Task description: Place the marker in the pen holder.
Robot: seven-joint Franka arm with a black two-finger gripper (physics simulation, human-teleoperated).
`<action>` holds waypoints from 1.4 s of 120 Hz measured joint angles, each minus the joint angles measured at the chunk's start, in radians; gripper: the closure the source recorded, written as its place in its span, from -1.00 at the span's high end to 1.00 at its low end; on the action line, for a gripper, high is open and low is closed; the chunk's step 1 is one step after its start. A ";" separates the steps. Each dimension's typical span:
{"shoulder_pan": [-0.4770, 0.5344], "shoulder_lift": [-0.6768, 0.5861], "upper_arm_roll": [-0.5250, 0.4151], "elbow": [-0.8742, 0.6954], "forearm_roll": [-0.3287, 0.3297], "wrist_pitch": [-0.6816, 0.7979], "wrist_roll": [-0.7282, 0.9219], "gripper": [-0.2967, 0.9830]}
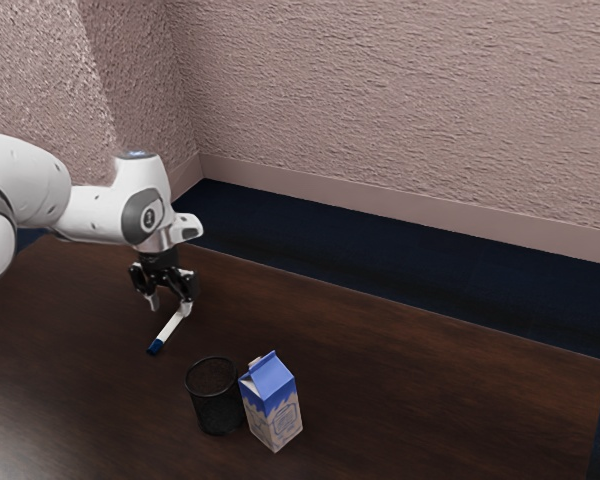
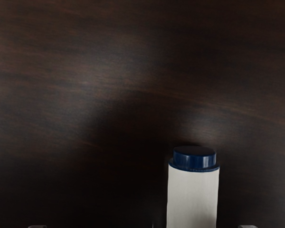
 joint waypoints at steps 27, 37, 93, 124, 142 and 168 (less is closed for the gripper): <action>0.000 0.009 0.000 0.008 -0.031 0.007 0.004 -0.08; -0.002 0.009 0.000 0.009 -0.038 0.008 0.003 -0.21; -0.016 0.000 0.001 0.024 -0.026 0.011 -0.011 -0.65; -0.082 -0.156 0.004 0.024 -0.011 -0.062 -0.030 -0.69; -0.129 -0.276 0.005 -0.051 -0.012 -0.115 -0.039 -0.69; -0.223 -0.469 0.007 -0.184 -0.015 -0.149 -0.055 -0.69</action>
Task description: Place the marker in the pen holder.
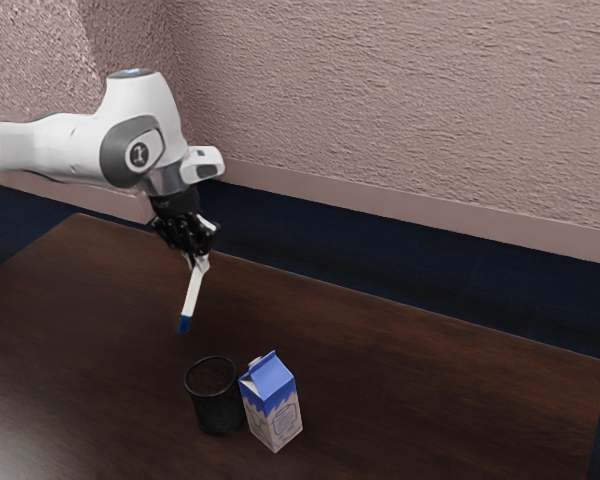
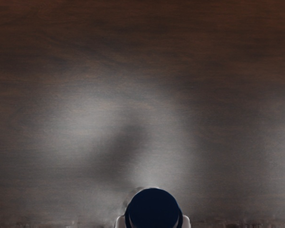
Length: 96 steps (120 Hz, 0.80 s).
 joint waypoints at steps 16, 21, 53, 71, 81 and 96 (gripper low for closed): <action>-0.071 -0.080 0.002 -0.067 0.000 -0.008 -0.016 -0.69; -0.094 -0.098 0.002 -0.085 0.001 -0.008 -0.022 -0.69; -0.164 -0.214 0.003 -0.225 0.001 0.028 -0.062 -0.69; -0.194 -0.221 0.003 -0.250 0.003 0.068 -0.084 -0.69; -0.193 -0.221 0.003 -0.272 0.005 0.089 -0.095 -0.69; -0.194 -0.224 0.004 -0.302 0.008 0.112 -0.111 -0.68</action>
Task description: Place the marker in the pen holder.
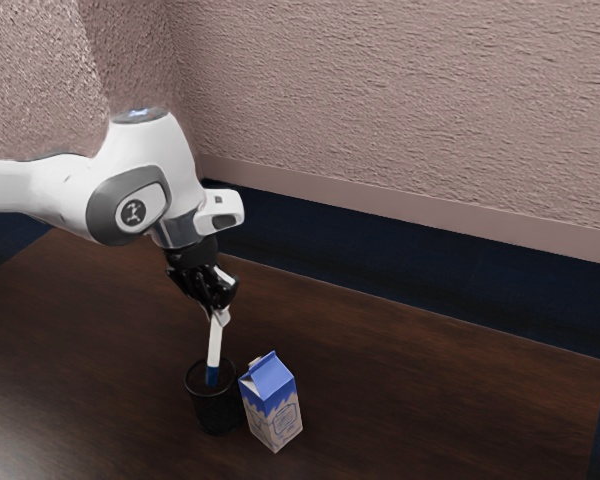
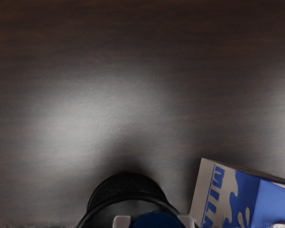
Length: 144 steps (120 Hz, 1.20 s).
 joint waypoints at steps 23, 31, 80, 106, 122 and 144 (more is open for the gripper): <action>-0.001 -0.020 0.000 -0.039 0.002 0.019 -0.020 -0.68; -0.011 -0.039 0.000 -0.063 0.002 0.022 -0.027 -0.67; -0.024 -0.045 -0.001 -0.118 -0.019 0.046 -0.021 0.07; -0.011 -0.054 0.025 0.229 0.055 -0.142 -0.003 0.37; 0.035 -0.008 0.123 0.543 0.171 -0.436 -0.002 0.45; 0.351 0.129 -0.099 0.623 0.163 -0.554 0.018 0.50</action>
